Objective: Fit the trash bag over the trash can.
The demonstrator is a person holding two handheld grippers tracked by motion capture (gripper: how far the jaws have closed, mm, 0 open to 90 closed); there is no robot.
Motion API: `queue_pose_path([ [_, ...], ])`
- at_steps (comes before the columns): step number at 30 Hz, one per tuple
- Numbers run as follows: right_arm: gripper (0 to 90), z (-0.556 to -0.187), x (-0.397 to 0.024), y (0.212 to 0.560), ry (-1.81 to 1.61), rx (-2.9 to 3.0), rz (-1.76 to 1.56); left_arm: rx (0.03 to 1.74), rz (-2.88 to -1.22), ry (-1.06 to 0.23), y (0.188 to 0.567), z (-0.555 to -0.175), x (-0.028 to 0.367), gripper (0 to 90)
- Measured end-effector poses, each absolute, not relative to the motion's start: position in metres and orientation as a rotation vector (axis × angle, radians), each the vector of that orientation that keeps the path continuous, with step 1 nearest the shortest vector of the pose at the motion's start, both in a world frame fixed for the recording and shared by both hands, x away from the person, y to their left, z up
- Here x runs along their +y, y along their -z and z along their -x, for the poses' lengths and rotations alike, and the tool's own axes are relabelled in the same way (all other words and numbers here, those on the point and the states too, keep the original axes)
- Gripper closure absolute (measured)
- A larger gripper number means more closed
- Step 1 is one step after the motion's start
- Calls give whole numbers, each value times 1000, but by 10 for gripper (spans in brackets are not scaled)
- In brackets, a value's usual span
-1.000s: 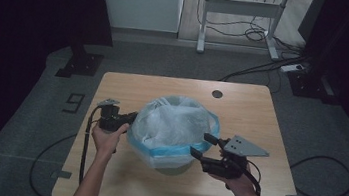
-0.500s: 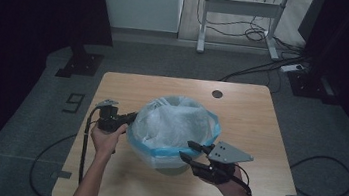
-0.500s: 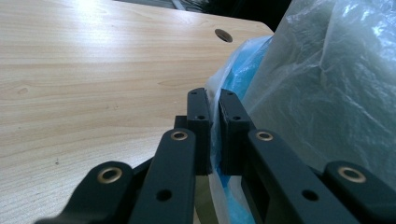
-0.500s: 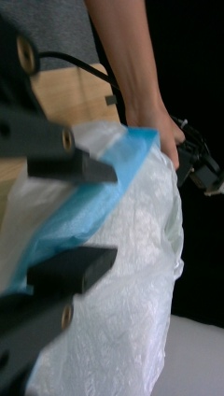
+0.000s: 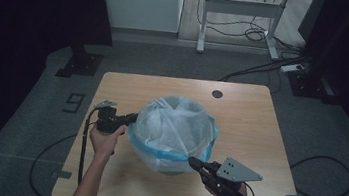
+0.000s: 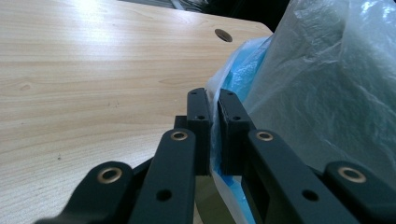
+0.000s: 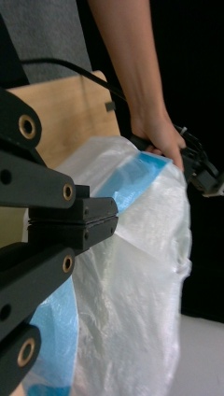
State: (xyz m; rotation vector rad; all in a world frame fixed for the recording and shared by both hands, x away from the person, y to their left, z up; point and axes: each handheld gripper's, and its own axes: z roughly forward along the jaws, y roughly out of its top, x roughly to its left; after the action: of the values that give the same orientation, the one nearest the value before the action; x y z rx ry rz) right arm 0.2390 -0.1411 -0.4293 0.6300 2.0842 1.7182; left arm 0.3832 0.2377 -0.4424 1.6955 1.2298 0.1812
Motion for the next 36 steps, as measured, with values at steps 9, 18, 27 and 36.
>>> queue_pose_path([
  [9,884,-253,-148,476,-1664,2187,-764,1225,-1706,-179,442,-380,239,858],
  [18,884,-268,-156,504,-1657,2214,-870,1232,-1731,-167,449,-381,239,868],
  [27,885,-269,-146,519,-1572,2271,-920,1232,-1749,-167,451,-379,238,870],
  [36,884,-277,-142,538,-1496,2320,-1018,1222,-1788,-146,460,-373,236,868],
])
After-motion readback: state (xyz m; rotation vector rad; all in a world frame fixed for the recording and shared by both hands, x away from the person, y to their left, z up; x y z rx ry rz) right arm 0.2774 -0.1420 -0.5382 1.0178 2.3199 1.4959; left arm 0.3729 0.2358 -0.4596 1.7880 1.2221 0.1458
